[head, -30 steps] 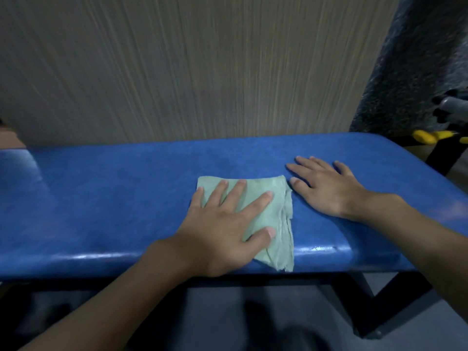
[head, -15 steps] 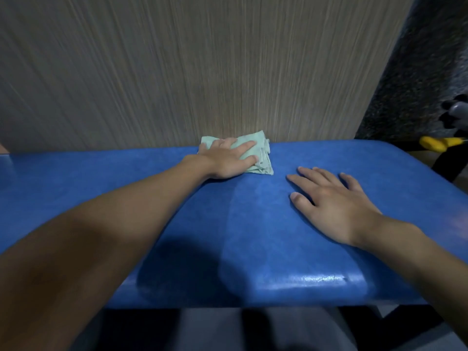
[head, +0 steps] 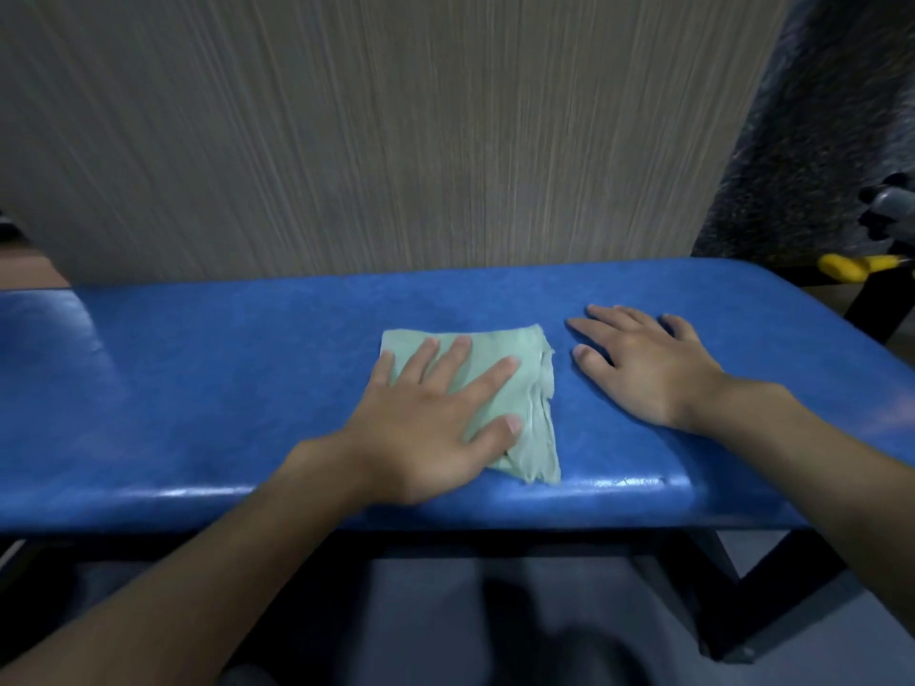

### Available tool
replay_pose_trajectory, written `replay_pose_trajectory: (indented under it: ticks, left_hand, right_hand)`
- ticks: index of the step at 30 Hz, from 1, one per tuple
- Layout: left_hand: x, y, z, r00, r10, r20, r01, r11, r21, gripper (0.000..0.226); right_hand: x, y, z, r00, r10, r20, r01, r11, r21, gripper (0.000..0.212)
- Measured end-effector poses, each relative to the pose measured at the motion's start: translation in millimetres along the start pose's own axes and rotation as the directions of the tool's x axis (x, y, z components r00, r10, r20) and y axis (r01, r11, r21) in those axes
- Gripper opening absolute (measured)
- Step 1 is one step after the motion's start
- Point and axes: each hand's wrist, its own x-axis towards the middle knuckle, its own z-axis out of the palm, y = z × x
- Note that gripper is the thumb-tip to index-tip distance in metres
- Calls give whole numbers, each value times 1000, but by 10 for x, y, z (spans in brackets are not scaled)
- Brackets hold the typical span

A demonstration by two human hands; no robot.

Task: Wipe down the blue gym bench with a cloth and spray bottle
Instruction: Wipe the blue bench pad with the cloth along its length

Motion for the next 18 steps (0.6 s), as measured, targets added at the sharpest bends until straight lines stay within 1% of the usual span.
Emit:
replay_pose_trajectory:
  ticks: [2, 3, 5, 7, 10, 13, 18]
  left_hand:
    - [-212, 43, 21, 1000, 18, -16, -17, 1000, 6, 75]
    - [-256, 51, 29, 1000, 20, -17, -20, 1000, 3, 76]
    - [-233, 36, 30, 1000, 12, -11, -12, 1000, -11, 75]
    - [-123, -1, 4, 1000, 2, 5, -2, 1000, -26, 73]
    - [168, -117, -37, 999, -18, 28, 19, 1000, -24, 65]
    - [588, -290, -87, 998, -50, 23, 51, 998, -35, 61]
    - [1350, -562, -201, 994, -111, 23, 113, 992, -57, 60]
  right_hand:
    - [-4, -33, -41, 1000, -8, -26, 7, 998, -55, 52]
    - [-1, -55, -63, 999, -20, -45, 18, 999, -49, 51]
    - [9, -112, -88, 998, -28, -55, 30, 999, 35, 51]
    - [24, -153, -62, 999, -33, -10, 33, 997, 67, 53]
    - [33, -152, 26, 999, -35, 40, 34, 999, 23, 55]
    - [39, -131, 54, 999, -36, 29, 36, 999, 23, 57]
    - [50, -138, 63, 999, -45, 23, 45, 999, 17, 57]
